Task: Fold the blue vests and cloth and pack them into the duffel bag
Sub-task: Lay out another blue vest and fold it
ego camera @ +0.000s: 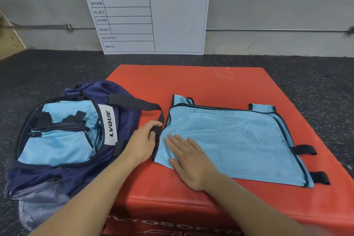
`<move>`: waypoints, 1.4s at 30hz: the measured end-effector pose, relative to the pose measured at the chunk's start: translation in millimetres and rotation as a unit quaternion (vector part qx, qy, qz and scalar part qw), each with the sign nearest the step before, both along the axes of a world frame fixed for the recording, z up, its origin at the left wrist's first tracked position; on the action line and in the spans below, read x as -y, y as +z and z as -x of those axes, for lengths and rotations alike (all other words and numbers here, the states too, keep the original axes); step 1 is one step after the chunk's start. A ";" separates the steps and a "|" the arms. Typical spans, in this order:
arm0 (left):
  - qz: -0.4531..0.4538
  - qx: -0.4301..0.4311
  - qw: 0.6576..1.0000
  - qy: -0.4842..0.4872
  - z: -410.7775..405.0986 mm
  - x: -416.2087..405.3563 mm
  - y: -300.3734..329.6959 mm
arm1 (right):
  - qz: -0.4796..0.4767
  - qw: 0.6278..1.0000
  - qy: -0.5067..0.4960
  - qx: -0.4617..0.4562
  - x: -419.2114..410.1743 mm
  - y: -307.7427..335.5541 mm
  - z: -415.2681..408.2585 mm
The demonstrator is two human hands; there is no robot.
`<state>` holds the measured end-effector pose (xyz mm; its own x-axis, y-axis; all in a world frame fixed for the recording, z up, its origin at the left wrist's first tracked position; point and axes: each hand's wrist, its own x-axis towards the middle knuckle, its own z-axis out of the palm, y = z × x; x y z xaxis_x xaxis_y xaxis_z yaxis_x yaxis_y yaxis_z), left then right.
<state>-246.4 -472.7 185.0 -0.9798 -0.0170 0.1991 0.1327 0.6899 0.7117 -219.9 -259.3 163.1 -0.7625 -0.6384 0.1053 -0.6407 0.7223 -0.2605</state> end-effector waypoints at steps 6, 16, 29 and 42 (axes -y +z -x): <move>-0.117 0.053 0.991 -0.032 -3.6 -6.4 4.0 | -0.011 1.000 -0.004 -0.005 0.9 -2.9 1.9; -0.014 0.043 0.999 -0.020 -3.3 -5.3 1.6 | -0.010 1.000 0.000 0.005 0.4 1.1 0.2; 0.096 -0.014 0.993 0.069 -5.7 14.9 18.0 | -0.023 1.000 0.004 -0.014 0.9 -1.8 1.2; 0.291 0.033 0.950 -0.112 -25.4 -28.8 -5.3 | 0.016 1.000 0.008 0.020 0.5 -2.7 3.2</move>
<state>-220.9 -443.8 179.7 -0.9566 0.2871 0.0492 0.2905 0.9288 0.2301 -223.1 -259.9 160.3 -0.7559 -0.6477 0.0948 -0.6409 0.7029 -0.3085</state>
